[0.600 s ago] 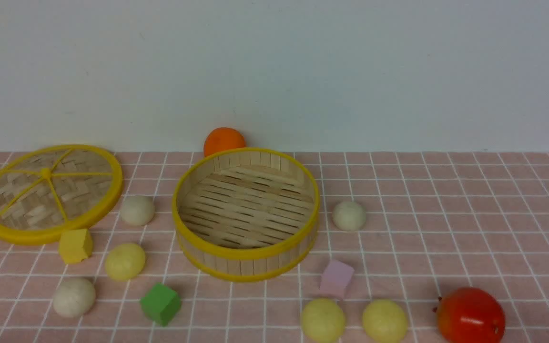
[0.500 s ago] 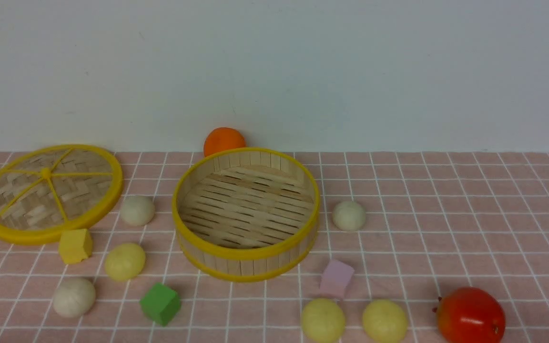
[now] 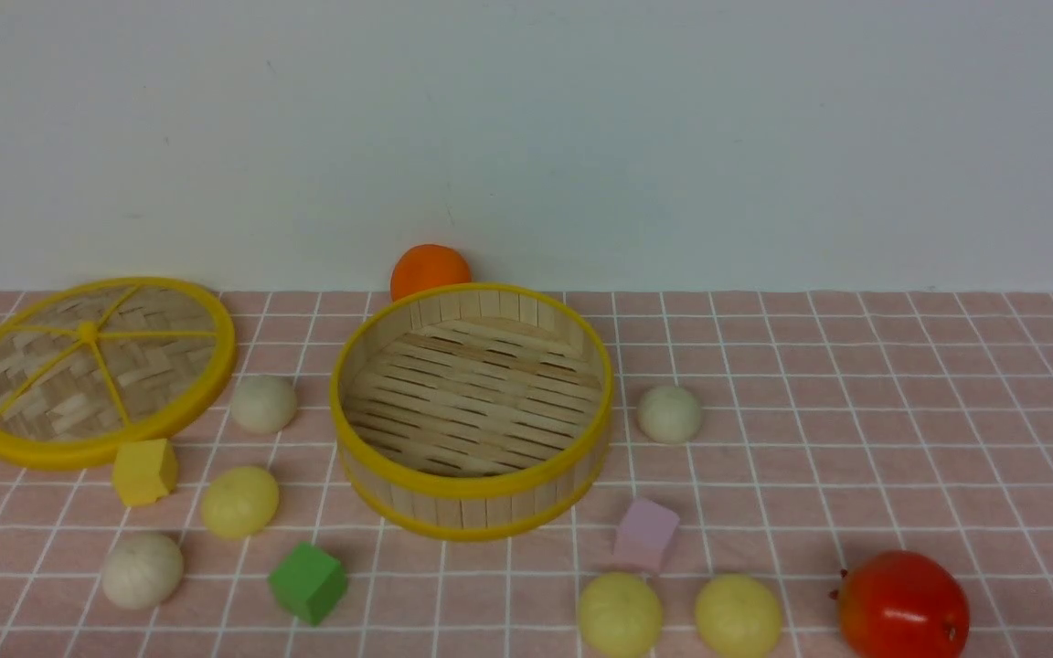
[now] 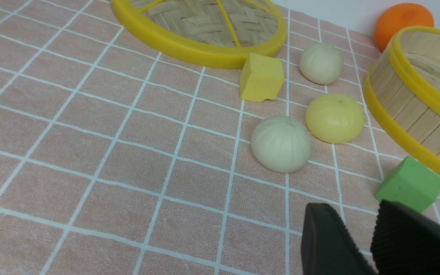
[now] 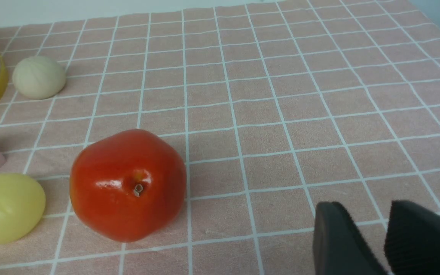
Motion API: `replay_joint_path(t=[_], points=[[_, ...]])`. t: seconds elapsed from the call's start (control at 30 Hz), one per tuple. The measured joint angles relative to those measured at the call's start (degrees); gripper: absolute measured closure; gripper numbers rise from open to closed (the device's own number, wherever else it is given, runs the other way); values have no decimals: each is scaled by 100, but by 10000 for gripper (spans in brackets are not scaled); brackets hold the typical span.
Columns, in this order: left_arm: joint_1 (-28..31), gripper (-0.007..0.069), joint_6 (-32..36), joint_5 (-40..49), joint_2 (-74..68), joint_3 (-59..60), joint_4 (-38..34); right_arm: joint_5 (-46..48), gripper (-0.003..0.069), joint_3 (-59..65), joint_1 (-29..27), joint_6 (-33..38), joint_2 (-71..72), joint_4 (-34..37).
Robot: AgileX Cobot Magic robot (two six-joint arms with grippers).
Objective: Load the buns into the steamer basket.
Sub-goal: Use the right arm to grab a steamed stuffed bun
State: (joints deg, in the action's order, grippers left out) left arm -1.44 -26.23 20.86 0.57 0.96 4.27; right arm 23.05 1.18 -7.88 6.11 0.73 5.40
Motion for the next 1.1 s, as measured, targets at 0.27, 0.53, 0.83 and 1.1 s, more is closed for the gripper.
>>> replay_joint_path(t=[0.27,0.53,0.83,1.1], points=[[0,384,0,0,0,0,0,0,417,0,0,0,0,0],[0,384,0,0,0,0,0,0,417,0,0,0,0,0],[0,384,0,0,0,0,0,-576,417,39,0,0,0,341],[0,384,0,0,0,0,0,-2029,417,39,0,-463,0,2002]])
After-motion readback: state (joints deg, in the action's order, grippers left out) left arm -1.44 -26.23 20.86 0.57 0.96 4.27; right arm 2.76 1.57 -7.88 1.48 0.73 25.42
